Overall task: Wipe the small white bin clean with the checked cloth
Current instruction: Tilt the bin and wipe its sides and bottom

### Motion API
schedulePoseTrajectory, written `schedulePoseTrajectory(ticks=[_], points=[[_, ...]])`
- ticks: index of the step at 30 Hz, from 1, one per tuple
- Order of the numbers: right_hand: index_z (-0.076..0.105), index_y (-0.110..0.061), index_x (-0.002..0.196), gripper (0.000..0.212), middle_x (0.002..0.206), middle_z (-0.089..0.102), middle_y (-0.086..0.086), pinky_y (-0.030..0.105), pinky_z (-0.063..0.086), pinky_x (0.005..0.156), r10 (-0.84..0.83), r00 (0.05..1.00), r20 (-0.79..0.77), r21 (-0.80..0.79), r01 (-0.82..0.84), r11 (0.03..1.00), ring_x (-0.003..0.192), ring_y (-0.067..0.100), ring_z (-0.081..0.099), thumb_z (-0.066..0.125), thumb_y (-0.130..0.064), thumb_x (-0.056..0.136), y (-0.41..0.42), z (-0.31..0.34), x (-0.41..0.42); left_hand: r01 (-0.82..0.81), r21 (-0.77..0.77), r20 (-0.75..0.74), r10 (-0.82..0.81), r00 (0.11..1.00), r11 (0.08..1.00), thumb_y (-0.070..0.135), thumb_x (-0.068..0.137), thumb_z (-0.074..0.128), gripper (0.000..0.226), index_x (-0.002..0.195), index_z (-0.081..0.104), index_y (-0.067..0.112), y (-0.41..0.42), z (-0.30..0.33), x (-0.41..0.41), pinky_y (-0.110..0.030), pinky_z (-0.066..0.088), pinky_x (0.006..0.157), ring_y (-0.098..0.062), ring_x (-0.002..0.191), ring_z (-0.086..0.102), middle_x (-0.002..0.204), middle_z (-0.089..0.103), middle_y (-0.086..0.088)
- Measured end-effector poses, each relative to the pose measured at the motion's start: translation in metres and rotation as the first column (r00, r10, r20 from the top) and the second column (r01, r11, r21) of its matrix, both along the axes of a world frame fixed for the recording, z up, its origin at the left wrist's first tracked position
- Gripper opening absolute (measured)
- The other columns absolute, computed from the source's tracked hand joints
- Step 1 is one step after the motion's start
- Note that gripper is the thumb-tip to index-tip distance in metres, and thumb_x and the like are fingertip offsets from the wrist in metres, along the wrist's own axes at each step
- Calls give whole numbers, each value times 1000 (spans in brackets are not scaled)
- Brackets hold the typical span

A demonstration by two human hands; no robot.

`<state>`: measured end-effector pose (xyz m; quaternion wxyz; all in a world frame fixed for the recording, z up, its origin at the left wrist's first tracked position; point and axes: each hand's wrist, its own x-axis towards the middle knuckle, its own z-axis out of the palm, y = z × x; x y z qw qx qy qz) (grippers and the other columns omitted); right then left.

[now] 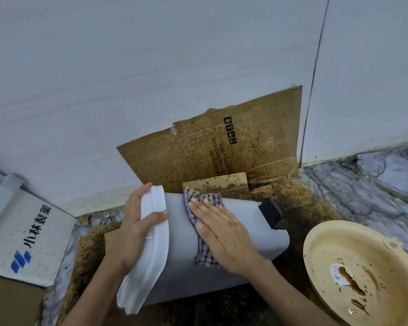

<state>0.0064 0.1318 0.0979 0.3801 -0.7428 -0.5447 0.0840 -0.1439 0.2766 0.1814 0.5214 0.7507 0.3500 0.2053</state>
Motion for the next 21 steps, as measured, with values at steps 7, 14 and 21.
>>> schedulePoseTrajectory(ticks=[7,14,21], points=[[33,-34,153,48,159,33,-16,31,17,123,-240,967,-91,-146,225,963,147,0,24,28,-43,107,-6,-14,39,33,24,-11,-33,999,999,62,61,63,70,128,41,61,-5,3,5,-31,43,83,-9,117,49,137,41,17],[59,-26,119,39,131,62,-1,39,30,107,-260,952,-160,-275,210,938,126,22,51,25,-40,107,41,6,54,103,103,-40,-99,994,989,66,64,62,73,133,36,61,-4,4,13,-34,41,95,-3,124,43,134,33,42],[58,-25,135,54,146,53,4,43,31,106,-363,863,-352,-380,223,898,134,30,46,22,-49,103,88,49,45,169,151,-89,-157,984,974,69,64,64,109,159,19,39,-12,13,17,-33,30,112,-8,146,29,163,22,21]])
